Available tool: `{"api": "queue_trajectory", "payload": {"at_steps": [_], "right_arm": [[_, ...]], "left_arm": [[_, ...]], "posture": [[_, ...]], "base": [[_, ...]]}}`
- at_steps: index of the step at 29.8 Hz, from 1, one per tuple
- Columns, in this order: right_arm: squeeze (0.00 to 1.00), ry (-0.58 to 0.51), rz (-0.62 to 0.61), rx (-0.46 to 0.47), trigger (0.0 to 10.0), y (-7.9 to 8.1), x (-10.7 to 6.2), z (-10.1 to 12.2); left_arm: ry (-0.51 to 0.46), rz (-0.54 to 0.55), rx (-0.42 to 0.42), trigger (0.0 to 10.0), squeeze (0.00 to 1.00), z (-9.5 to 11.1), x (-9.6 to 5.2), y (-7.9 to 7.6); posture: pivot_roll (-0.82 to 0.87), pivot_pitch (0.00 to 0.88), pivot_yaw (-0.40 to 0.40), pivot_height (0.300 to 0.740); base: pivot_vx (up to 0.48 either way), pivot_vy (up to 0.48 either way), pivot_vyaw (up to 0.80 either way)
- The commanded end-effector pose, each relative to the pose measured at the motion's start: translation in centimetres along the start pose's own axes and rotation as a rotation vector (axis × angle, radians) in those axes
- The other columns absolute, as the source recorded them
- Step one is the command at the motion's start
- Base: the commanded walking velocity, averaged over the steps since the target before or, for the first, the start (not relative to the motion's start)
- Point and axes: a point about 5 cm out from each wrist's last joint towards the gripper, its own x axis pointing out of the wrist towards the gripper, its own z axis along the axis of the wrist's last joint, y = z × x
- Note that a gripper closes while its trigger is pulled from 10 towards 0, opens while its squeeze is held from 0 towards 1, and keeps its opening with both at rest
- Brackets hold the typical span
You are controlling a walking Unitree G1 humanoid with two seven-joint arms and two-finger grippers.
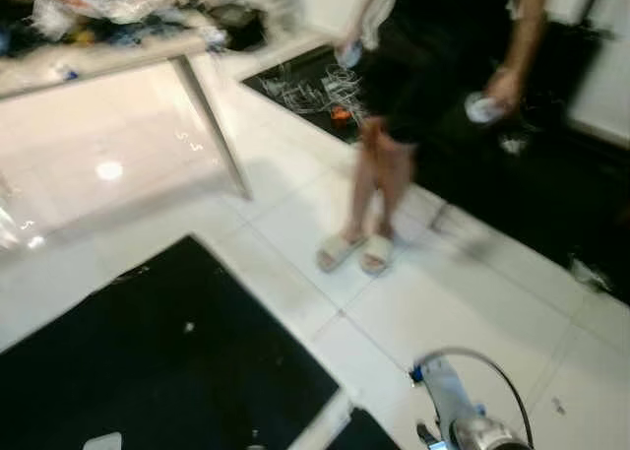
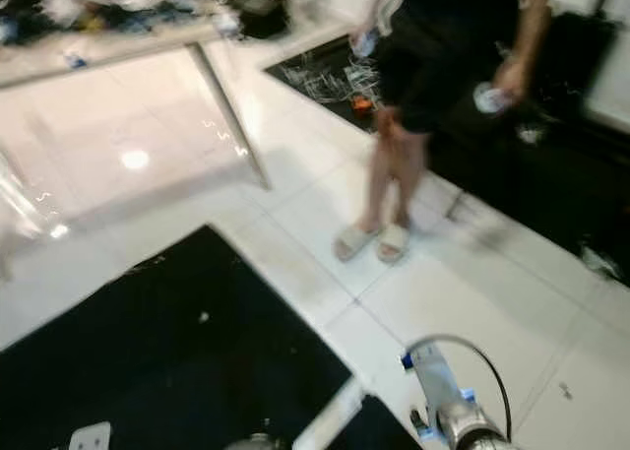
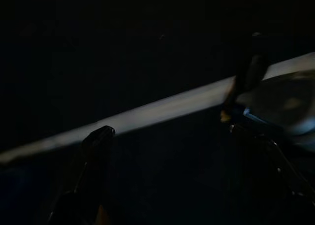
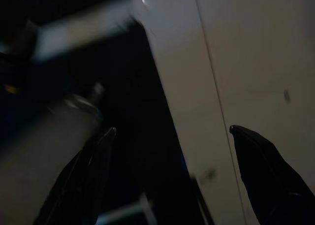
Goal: Picking trash to rubbish bin
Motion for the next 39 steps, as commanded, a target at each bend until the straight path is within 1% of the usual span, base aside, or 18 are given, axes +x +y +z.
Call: {"api": "queue_trajectory", "payload": {"at_steps": [1, 6, 15, 19, 20, 23, 25, 29, 35, 36, 39], "right_arm": [[0.00, 0.022, 0.014, -0.002, 10.0, 0.6, 0.0, -0.7], [0.00, 0.018, 0.020, -0.006, 10.0, 0.8, 0.1, -0.6], [0.00, 0.013, 0.017, -0.017, 10.0, 0.6, 0.1, -0.3], [0.00, 0.018, 0.012, -0.024, 10.0, 0.3, 0.0, -0.5], [0.00, 0.022, 0.009, -0.029, 10.0, 0.1, 0.0, -0.7], [0.00, 0.025, 0.013, -0.036, 10.0, 0.2, 0.0, -0.9], [0.00, 0.024, 0.013, -0.044, 10.0, 0.2, 0.0, -1.0], [0.00, 0.032, 0.023, -0.094, 10.0, 0.5, 0.0, -1.4], [0.00, 0.042, 0.019, -0.108, 10.0, 0.4, 0.0, -1.7], [0.00, 0.045, 0.013, -0.098, 10.0, 0.3, 0.0, -1.8], [0.00, 0.053, 0.011, -0.097, 10.0, 0.1, -0.1, -2.1]], "left_arm": [[-0.018, -0.002, -0.007, 10.0, 0.00, 0.4, 0.1, -0.1], [0.001, -0.005, 0.002, 10.0, 0.00, -0.3, -0.1, -0.1], [0.023, -0.016, 0.002, 10.0, 0.00, -1.0, -0.1, -0.5], [0.035, -0.016, -0.003, 10.0, 0.00, -1.5, -0.2, -0.7], [0.043, -0.021, -0.004, 10.0, 0.00, -1.8, -0.3, -0.9], [0.040, -0.031, -0.013, 10.0, 0.00, -1.8, -0.2, -1.3], [0.037, -0.035, -0.018, 10.0, 0.00, -1.7, -0.2, -1.4], [0.043, -0.051, -0.040, 10.0, 0.00, -2.0, -0.3, -1.7], [0.055, -0.059, -0.047, 10.0, 0.00, -2.6, -0.4, -2.1], [0.067, -0.065, -0.043, 10.0, 0.00, -3.0, -0.5, -2.3], [0.073, -0.069, -0.039, 10.0, 0.00, -3.3, -0.5, -2.4]], "posture": [[0.09, 0.092, 0.011, 0.740], [0.09, 0.096, 0.011, 0.740], [0.07, 0.105, 0.005, 0.740], [0.07, 0.100, 0.004, 0.740], [0.07, 0.102, 0.002, 0.740], [0.08, 0.102, -0.005, 0.740], [0.08, 0.103, -0.012, 0.740], [0.09, 0.104, -0.024, 0.740], [0.08, 0.105, -0.029, 0.740], [0.08, 0.106, -0.032, 0.740], [0.08, 0.109, -0.033, 0.740]], "base": [[0.000, 0.000, 0.74], [0.000, 0.000, 0.74], [0.000, 0.000, 0.74], [0.000, 0.000, 0.74], [0.000, 0.000, 0.74], [0.000, 0.000, 0.67], [0.000, 0.000, 0.00], [0.000, 0.000, 0.00], [0.000, 0.000, 0.00], [0.262, 0.000, 0.00], [0.302, 0.000, 0.00]]}}
